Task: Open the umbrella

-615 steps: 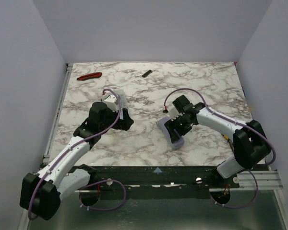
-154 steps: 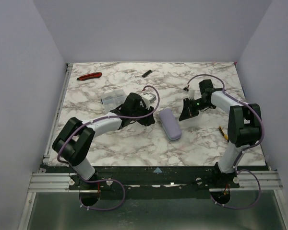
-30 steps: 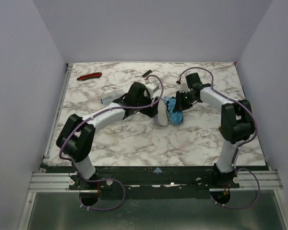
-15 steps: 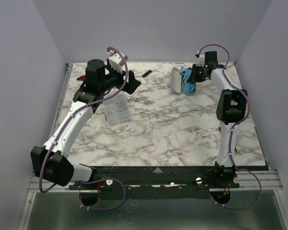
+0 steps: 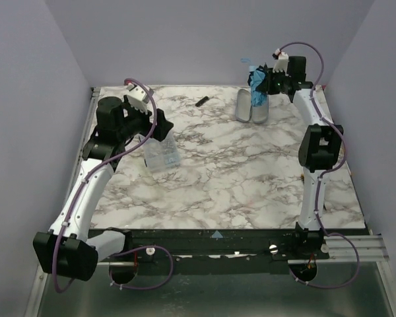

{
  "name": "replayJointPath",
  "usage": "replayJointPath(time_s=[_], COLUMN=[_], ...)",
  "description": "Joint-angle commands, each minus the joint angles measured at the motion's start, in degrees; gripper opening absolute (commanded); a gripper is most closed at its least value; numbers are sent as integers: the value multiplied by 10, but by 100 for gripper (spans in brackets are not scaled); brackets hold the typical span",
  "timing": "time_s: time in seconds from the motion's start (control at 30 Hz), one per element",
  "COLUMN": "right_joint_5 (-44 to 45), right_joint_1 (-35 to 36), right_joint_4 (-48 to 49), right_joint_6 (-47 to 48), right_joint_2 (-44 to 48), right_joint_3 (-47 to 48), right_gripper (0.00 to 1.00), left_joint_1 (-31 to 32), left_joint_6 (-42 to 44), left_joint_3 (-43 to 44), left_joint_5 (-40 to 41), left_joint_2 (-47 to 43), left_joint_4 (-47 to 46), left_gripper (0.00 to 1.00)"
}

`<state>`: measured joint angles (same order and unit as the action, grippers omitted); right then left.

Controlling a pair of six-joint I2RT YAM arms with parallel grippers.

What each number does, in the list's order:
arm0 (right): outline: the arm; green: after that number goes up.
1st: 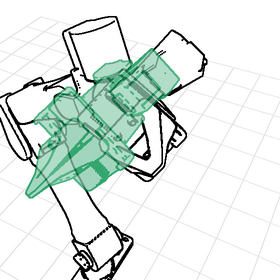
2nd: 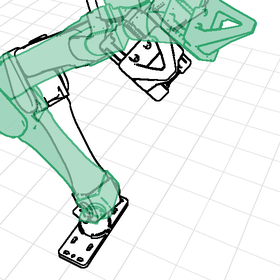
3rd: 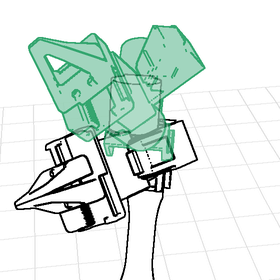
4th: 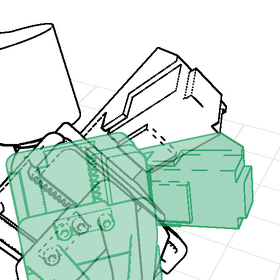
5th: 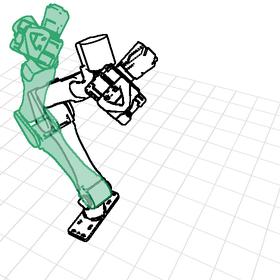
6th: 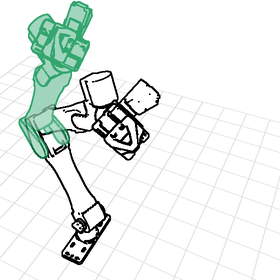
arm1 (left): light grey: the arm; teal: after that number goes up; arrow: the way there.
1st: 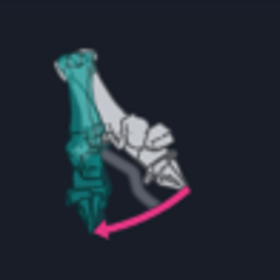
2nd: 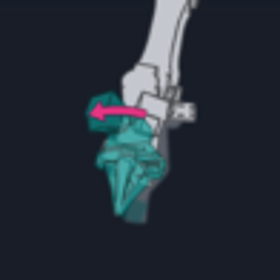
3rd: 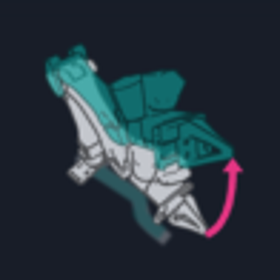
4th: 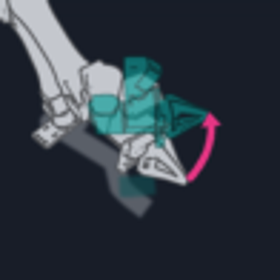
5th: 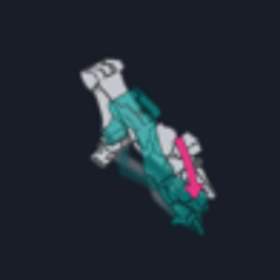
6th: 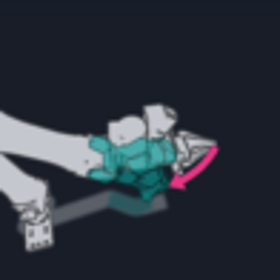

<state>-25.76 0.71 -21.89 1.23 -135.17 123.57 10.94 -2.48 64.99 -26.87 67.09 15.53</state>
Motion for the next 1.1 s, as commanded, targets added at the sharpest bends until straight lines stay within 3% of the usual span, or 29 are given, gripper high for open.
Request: replayJointPath(time_s=[0.0, 0.17, 0.3, 0.6, 0.7, 0.87, 1.07], right_joint_5=[-100, -207, -283, -453, -471, -367, -246], right_joint_1=[-3, -4, -3, 4, 12, 55, 127], right_joint_4=[104, 113, 116, 146, 60, -189, -217], right_joint_6=[-41, -75, -113, -191, -119, 162, 282], right_joint_2=[96, 160, 235, 449, 507, 570, 632], right_joint_3=[14, -10, -66, -321, -381, -410, -471], right_gripper=[0, 0, 0, 0, 0, 0, 0], left_joint_1=[-16, -18, -18, -17, -15, -1, 88], left_joint_6=[15, 50, 75, 142, 157, 219, 340], left_joint_3=[-16, -29, -11, -4, 12, 51, 101], left_joint_5=[23, 19, -28, -185, -203, -219, -146], left_joint_2=[-44, -88, -123, -195, -205, -194, -150], left_joint_4=[-12, -12, 44, 159, 173, 212, 263], left_gripper=[98, 98, 98, 98, 97, 96, 94])
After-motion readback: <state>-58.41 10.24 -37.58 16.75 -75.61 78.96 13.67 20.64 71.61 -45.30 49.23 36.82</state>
